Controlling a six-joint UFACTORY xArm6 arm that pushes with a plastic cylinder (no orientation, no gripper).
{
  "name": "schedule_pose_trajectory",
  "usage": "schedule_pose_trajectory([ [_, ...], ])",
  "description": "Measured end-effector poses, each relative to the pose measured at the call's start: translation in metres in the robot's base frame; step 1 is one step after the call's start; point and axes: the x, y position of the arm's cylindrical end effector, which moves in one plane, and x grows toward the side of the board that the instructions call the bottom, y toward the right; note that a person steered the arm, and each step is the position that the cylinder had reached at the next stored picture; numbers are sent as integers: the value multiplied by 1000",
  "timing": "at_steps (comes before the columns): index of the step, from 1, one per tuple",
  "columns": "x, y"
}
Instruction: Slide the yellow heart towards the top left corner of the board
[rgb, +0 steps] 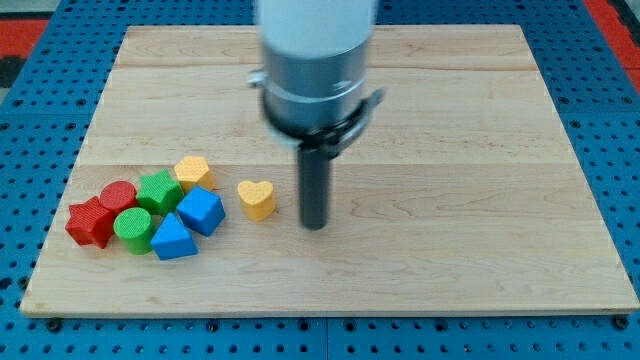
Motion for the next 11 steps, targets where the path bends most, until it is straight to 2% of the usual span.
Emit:
schedule_pose_trajectory([
  [1, -8, -28],
  [3, -79, -36],
  [4, -131, -58],
  [6, -114, -97],
  [8, -221, -118],
  [9, -243, -119],
  [10, -218, -121],
  [11, -238, -150],
])
